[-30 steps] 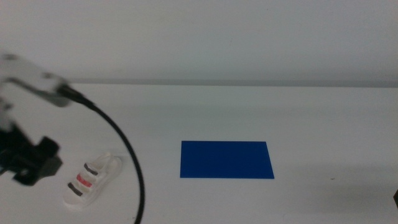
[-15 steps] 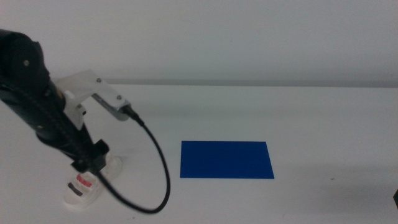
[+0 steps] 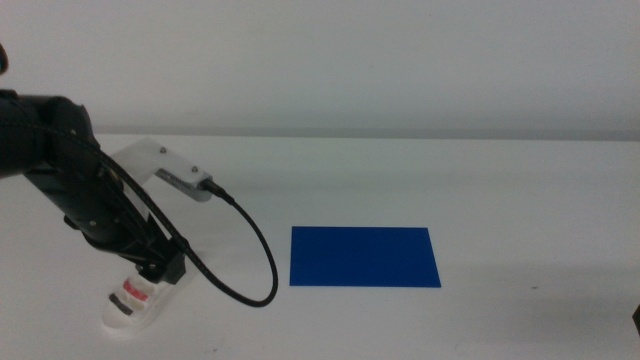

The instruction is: Use one arm to grab the shoe from the table and place it on the mat.

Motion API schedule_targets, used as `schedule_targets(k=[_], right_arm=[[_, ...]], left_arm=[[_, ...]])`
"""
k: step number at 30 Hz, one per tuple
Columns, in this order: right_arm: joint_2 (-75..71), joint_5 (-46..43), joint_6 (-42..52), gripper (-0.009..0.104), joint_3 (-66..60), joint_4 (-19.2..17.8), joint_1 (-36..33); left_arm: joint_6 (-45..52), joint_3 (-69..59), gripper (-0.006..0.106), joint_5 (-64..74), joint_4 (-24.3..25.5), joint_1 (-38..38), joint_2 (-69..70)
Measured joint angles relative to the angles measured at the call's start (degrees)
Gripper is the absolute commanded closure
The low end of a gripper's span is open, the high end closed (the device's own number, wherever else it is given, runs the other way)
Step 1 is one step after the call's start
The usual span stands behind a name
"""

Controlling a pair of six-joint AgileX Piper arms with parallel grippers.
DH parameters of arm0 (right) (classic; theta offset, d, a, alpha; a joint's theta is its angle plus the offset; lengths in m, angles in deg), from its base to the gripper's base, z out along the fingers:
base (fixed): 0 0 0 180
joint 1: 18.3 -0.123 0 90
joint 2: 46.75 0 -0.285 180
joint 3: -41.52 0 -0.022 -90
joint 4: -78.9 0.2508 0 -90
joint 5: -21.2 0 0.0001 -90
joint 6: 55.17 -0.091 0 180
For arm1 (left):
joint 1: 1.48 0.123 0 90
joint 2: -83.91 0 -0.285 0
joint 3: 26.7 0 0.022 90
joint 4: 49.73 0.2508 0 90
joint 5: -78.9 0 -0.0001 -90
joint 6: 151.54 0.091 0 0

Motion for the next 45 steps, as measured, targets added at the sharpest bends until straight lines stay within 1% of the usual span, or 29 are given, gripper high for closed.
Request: schedule_targets(k=[12, 14, 15, 16, 17, 18, 20, 22, 23, 26, 29, 31, 35, 39, 42, 45], right_arm=[[0.0, 0.0, 0.0, 0.002, 0.0, 0.0, 0.0], [0.0, 0.0, 0.0, 0.002, 0.0, 0.0, 0.0], [0.0, 0.0, 0.0, 0.002, 0.0, 0.0, 0.0], [0.0, 0.0, 0.0, 0.002, 0.0, 0.0, 0.0], [0.0, 0.0, 0.0, 0.002, 0.0, 0.0, 0.0], [0.0, 0.0, 0.0, 0.002, 0.0, 0.0, 0.0], [0.0, 0.0, 0.0, 0.002, 0.0, 0.0, 0.0], [0.0, 0.0, 0.0, 0.002, 0.0, 0.0, 0.0], [0.0, 0.0, 0.0, 0.002, 0.0, 0.0, 0.0], [0.0, 0.0, 0.0, 0.002, 0.0, 0.0, 0.0], [0.0, 0.0, 0.0, 0.002, 0.0, 0.0, 0.0], [0.0, 0.0, 0.0, 0.002, 0.0, 0.0, 0.0], [0.0, 0.0, 0.0, 0.002, 0.0, 0.0, 0.0], [0.0, 0.0, 0.0, 0.002, 0.0, 0.0, 0.0], [0.0, 0.0, 0.0, 0.002, 0.0, 0.0, 0.0], [0.0, 0.0, 0.0, 0.002, 0.0, 0.0, 0.0]], left_arm=[[0.9, -1.3, 0.007, -1.8, 0.3, 0.1, -5.7], [1.0, -1.9, 0.010, -2.5, 0.6, 0.1, -6.2], [1.0, -2.3, 0.014, -3.0, 0.7, 0.1, -6.3], [1.0, -2.7, 0.019, -3.5, 0.8, 0.1, -6.4], [1.0, -3.1, 0.027, -3.9, 1.0, 0.1, -6.5], [1.0, -3.4, 0.038, -4.1, 1.0, 0.1, -6.7], [1.1, -3.5, 0.065, -4.0, 1.1, 0.1, -6.8], [0.6, -3.4, 0.096, -3.3, 1.1, 0.1, -6.8], [-0.1, -2.9, 0.103, -2.1, 1.2, 0.0, -6.5], [-5.0, 0.2, 0.102, 3.6, 3.2, -3.1, -5.1], [-11.6, 6.8, 0.101, 10.1, 7.2, -9.7, -4.8], [-14.5, 12.8, 0.101, 14.3, 8.5, -14.6, -6.4], [-16.6, 25.8, 0.101, 22.5, 6.8, -24.2, -14.1], [-18.9, 38.8, 0.101, 23.8, 5.5, -31.8, -24.1], [-21.0, 47.5, 0.101, 24.0, 6.2, -36.4, -30.3], [-21.7, 53.0, 0.101, 24.0, 6.3, -38.3, -34.1]])
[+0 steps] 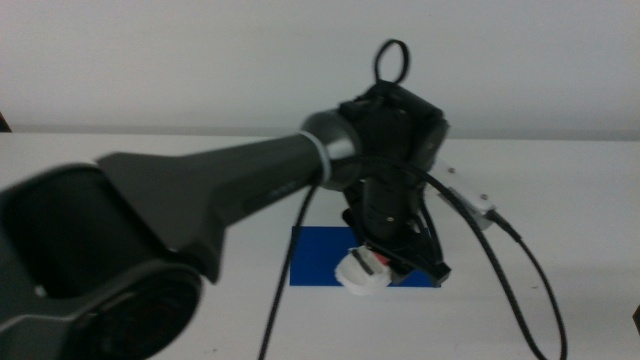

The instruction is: Use one arm to grab the shoe from the table and place it on the mat.

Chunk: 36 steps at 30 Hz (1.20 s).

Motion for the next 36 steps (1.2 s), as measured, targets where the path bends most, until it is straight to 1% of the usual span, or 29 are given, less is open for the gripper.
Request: schedule_targets(k=[6, 15, 17, 20, 24, 29, 31, 36], right_arm=[[0.0, 0.0, 0.0, 0.002, 0.0, 0.0, 0.0], [0.0, 0.0, 0.0, 0.002, 0.0, 0.0, 0.0], [0.0, 0.0, 0.0, 0.002, 0.0, 0.0, 0.0], [0.0, 0.0, 0.0, 0.002, 0.0, 0.0, 0.0], [0.0, 0.0, 0.0, 0.002, 0.0, 0.0, 0.0], [0.0, 0.0, 0.0, 0.002, 0.0, 0.0, 0.0], [0.0, 0.0, 0.0, 0.002, 0.0, 0.0, 0.0], [0.0, 0.0, 0.0, 0.002, 0.0, 0.0, 0.0]], left_arm=[[0.0, 2.0, 0.101, 0.3, -0.8, 1.3, -3.0], [-0.5, 2.0, 0.101, 0.5, -1.4, 2.9, -3.2], [0.5, 2.0, 0.101, 0.5, -1.4, 2.9, -3.2], [5.8, 2.0, 0.101, 0.5, -1.4, 2.9, -3.2], [18.5, 2.0, 0.101, 0.5, -1.4, 2.9, -3.3], [32.9, 2.2, 0.101, 0.5, -2.9, 2.9, -3.9], [35.2, 2.2, 0.101, 0.5, -3.1, 2.9, -3.9], [36.2, 2.2, 0.101, 0.0, -3.1, 2.9, -3.9]])
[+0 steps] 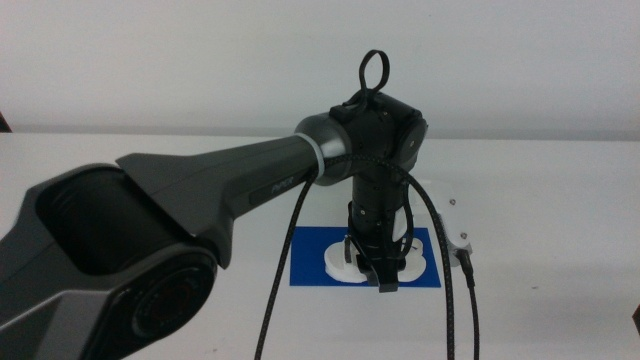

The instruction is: Use one arm to grab the shoe from the table and place it on the mat.

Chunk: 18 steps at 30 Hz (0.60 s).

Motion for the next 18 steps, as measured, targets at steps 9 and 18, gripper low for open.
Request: schedule_targets(k=[9, 18], right_arm=[[0.0, 0.0, 0.0, 0.002, 0.0, 0.0, 0.0], [0.0, 0.0, 0.0, 0.002, 0.0, 0.0, 0.0]], left_arm=[[-1.6, 0.0, 0.101, -1.5, 1.2, 0.1, 0.0], [-1.6, 0.0, 0.101, -1.8, 1.7, 2.0, 0.0]])
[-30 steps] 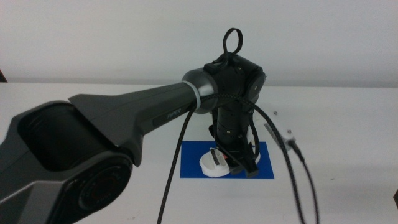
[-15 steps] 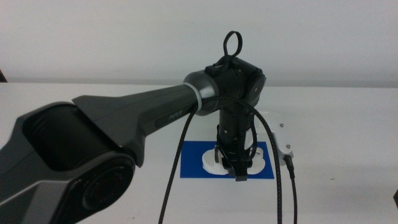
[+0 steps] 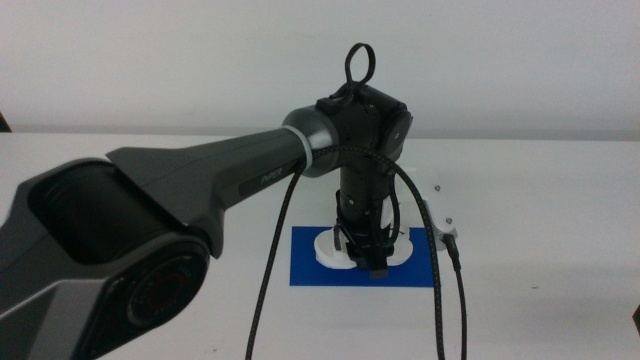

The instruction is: Use one arm to grab the shoe from the table and place it on the mat.

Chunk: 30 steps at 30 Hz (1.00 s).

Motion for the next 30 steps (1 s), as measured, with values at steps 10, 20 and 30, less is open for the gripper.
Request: schedule_targets(k=[10, 20, 30], right_arm=[[0.0, 0.0, 0.0, 0.002, 0.0, 0.0, 0.0], [0.0, 0.0, 0.0, 0.002, 0.0, 0.0, 0.0], [0.0, 0.0, 0.0, 0.002, 0.0, 0.0, 0.0]], left_arm=[[1.6, 0.0, 0.101, -1.5, 0.0, 0.3, -0.3], [2.1, 0.0, 0.101, -1.5, 0.0, 0.3, -2.0], [3.5, 0.3, 0.096, -1.6, -0.4, 0.3, -2.2]])
